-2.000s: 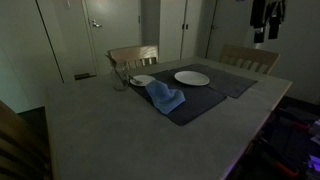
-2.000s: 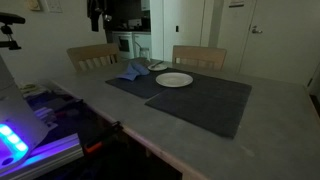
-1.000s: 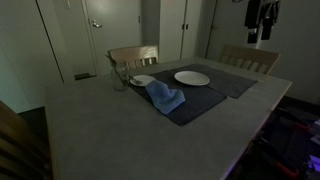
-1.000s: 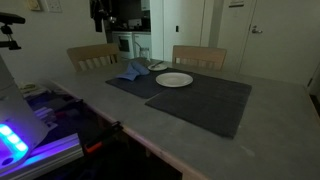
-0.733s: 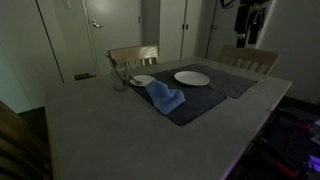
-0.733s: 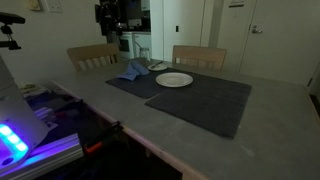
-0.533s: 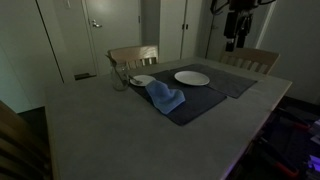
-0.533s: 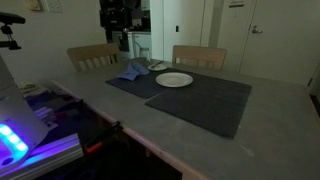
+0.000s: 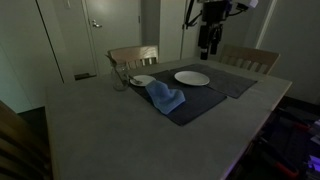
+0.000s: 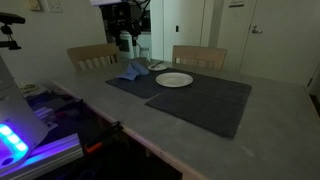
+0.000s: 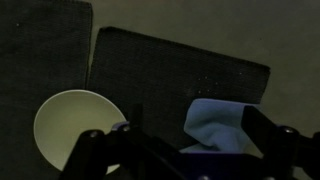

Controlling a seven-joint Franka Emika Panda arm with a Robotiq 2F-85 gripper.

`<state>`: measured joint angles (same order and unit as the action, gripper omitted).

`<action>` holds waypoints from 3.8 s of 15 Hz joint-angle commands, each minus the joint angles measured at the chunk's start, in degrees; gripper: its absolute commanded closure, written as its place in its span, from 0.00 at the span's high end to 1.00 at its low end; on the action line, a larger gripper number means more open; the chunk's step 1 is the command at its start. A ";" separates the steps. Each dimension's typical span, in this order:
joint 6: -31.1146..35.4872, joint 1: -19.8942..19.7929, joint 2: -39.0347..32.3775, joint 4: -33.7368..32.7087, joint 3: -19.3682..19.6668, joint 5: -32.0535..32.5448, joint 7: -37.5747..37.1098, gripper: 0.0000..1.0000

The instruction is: Wipe the plate with the blue towel

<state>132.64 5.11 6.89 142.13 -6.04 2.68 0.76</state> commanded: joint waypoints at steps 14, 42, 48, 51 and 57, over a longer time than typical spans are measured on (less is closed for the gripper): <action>13.74 2.18 -21.30 -14.68 -3.35 -2.17 9.75 1.00; 21.67 -2.70 -33.51 -18.89 -8.24 -0.97 35.62 1.00; 22.62 -2.68 -38.20 -23.54 -7.98 1.14 35.54 1.00; 22.81 -2.35 -39.75 -25.18 -8.03 2.02 34.98 1.00; 20.79 -1.68 -39.69 -25.43 -6.62 4.38 33.12 0.91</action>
<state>154.62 3.35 -32.42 117.58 -13.32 5.07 35.03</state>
